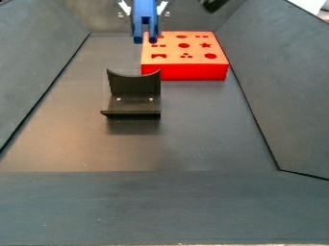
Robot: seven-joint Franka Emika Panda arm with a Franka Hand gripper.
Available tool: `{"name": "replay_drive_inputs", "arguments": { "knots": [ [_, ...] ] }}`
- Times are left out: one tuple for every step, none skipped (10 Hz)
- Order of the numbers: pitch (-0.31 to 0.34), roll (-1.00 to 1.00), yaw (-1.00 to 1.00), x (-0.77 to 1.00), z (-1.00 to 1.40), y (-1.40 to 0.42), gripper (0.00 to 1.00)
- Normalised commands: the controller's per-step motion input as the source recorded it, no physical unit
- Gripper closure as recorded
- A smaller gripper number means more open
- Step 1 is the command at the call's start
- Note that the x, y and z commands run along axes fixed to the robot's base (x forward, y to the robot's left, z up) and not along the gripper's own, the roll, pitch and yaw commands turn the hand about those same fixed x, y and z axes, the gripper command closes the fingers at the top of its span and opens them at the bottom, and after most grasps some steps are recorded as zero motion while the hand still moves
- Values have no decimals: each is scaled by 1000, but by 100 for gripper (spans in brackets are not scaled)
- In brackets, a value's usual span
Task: Pick up the square-circle object. Move up. Rotate the square-circle object. Place the square-circle object on the fixture. Regrasp the square-circle object. Move to above the board. Insert the square-circle object.
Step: Place the square-circle object on the fixture.
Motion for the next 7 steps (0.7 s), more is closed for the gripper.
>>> {"name": "replay_drive_inputs", "arguments": {
  "knots": [
    [138, -734, -129, 463, -14, 52, 100],
    [124, -625, -126, 421, -16, 54, 100],
    [94, -352, -114, 323, -15, 54, 100],
    [86, -264, -107, 283, -13, 44, 100],
    [76, -190, -98, 212, -5, 35, 100],
    [28, -1000, -77, 114, -1000, 64, 100],
    [17, -1000, -78, 102, -1000, 68, 100]
  ]
}}
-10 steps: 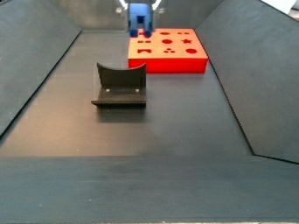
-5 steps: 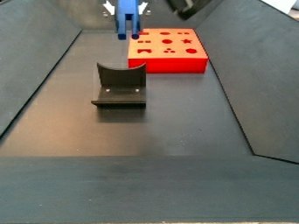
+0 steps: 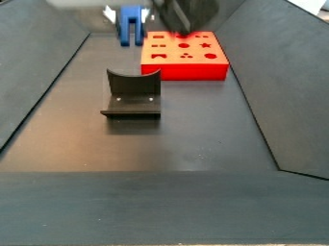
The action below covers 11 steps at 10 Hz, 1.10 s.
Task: Pick up the square-circle object. Move up. Rotate the square-circle object. Place the square-circle object on the fixture. Regrasp the square-circle object. Move to above the board. Insert the square-circle object.
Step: Place the square-circle object on the fixture.
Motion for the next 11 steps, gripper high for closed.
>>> {"name": "replay_drive_inputs", "arguments": {
  "knots": [
    [28, -1000, -82, 107, -1000, 75, 100],
    [62, -1000, -86, 123, -1000, 77, 100],
    [87, -1000, -94, 134, -1000, 84, 100],
    [99, -982, -109, 141, -1000, 90, 100],
    [91, -819, -113, 148, -1000, 95, 100],
    [80, -602, -119, 160, -1000, 103, 100],
    [75, -438, -123, 171, -1000, 110, 100],
    [71, -297, -123, 178, -1000, 110, 100],
    [56, -219, -123, 182, -1000, 109, 100],
    [38, -183, -122, 165, -882, 104, 100],
    [25, -176, -119, 144, -704, 90, 100]
  ]
}}
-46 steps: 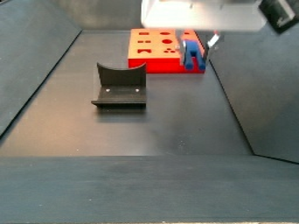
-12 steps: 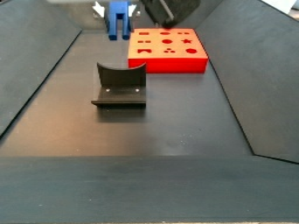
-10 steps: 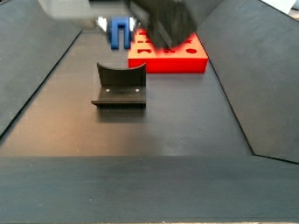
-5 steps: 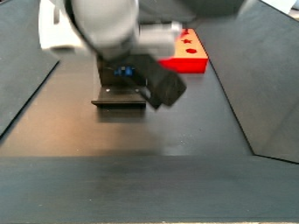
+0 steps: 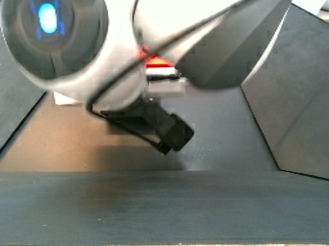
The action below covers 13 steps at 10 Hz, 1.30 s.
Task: Pick up the square-circle object. Move up. Rotate the square-circle object. Place the square-circle object on the fixture. Regrasp the square-circle object. Move to above the board. Insert the square-circle object.
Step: Place the square-circle object on the fixture, then regrasp the square-circle object.
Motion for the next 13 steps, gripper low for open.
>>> {"name": "replay_drive_inputs", "arguments": {
  "knots": [
    [17, -169, -111, 121, -543, 75, 100],
    [13, -138, -99, 96, -431, 80, 100],
    [0, 0, 0, 0, 0, 0, 0],
    [-24, 63, -10, 0, 1000, 0, 0],
    [-15, 71, 1, -14, 1000, 3, 0],
    [-8, 77, 8, -27, 1000, 1, 0],
    [9, 83, 20, -37, 1000, -8, 0],
    [27, 77, 23, -40, 1000, -2, 0],
    [46, 66, 20, -40, 949, 0, 0],
    [67, 53, 11, -35, 720, 0, 0],
    [76, 46, 2, -30, 545, 2, 0],
    [78, 44, -9, -26, 362, 2, 0],
    [65, 1000, 11, -76, 1000, -952, 0]
  ]
}}
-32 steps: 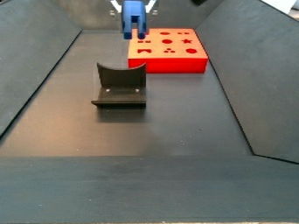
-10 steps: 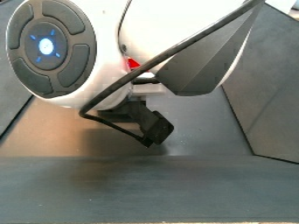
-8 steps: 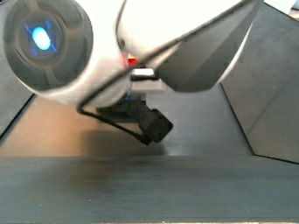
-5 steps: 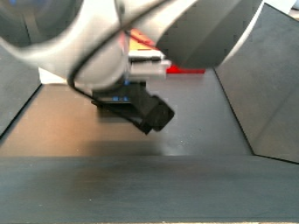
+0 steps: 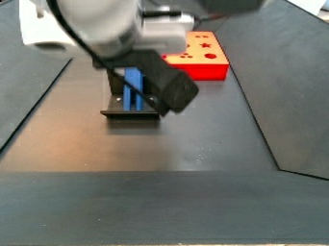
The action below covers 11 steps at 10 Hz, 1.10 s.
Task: Pick up the square-circle object. Move up. Rotate the square-circle object. Place the square-circle object on the fixture. Regrasp the square-circle object. Move to above the board. Insert the square-circle object.
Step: Regrasp the square-circle object.
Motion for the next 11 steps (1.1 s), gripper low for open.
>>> {"name": "replay_drive_inputs", "arguments": {
  "knots": [
    [61, 1000, 10, -77, 976, -1000, 0],
    [54, 1000, 9, -89, 954, -1000, 0],
    [42, 1000, 8, -128, 895, -1000, 0],
    [37, 1000, 7, -112, 696, -874, 0],
    [35, 1000, 7, -80, 480, -706, 0],
    [34, 1000, 7, -64, 328, -581, 0],
    [30, 1000, 7, -37, 59, -329, 0],
    [29, 1000, 7, -25, 37, -74, 0],
    [28, 1000, 8, -34, 52, -17, 0],
    [23, 1000, 8, -28, 21, -39, 0],
    [18, 1000, 9, -30, 9, -39, 0]
  ]
}}
